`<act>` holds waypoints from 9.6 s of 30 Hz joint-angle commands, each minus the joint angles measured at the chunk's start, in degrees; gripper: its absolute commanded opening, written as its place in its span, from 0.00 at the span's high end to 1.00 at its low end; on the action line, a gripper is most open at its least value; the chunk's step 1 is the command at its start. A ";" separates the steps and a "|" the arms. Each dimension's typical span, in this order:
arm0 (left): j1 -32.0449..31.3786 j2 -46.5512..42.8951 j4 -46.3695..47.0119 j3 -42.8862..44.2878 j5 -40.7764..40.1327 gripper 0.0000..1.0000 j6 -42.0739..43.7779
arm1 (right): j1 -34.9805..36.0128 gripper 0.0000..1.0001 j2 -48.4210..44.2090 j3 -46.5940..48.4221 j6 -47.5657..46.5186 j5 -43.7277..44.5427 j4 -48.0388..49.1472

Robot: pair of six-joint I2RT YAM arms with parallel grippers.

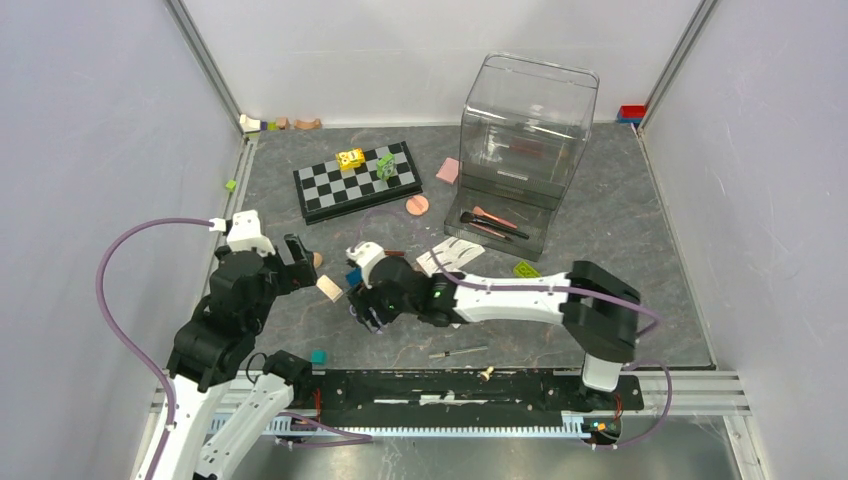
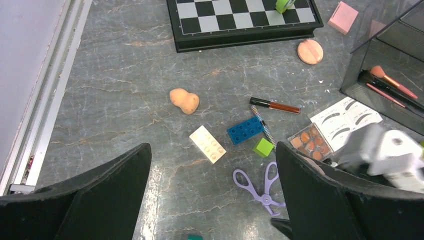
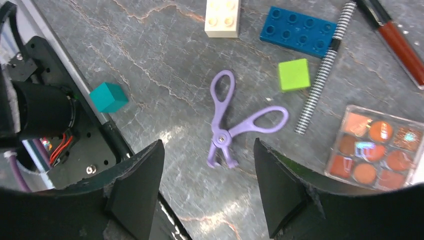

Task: Organize the makeup
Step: Pick up the makeup tool from the center of the board, then place the makeup tool in the drawer, then pick up the makeup tool from the center of the board, then place the makeup tool in the drawer.

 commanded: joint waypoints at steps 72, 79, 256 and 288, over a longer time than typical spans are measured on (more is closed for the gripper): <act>3.08 0.70 1.61 0.21 0.95 0.00 -1.12 | -31.79 0.70 -12.63 -5.68 -28.63 3.54 -15.07; 3.04 1.08 1.62 0.20 1.31 0.00 -1.01 | -37.46 0.70 -5.71 2.66 -37.50 -1.76 -20.23; 3.76 1.80 1.87 0.03 1.12 0.00 -0.99 | -44.28 0.98 -3.40 -5.83 -51.72 -4.00 -6.78; 3.81 1.28 1.86 0.03 1.21 0.00 -1.03 | -44.88 0.96 -9.54 -6.65 -56.10 -21.82 -13.45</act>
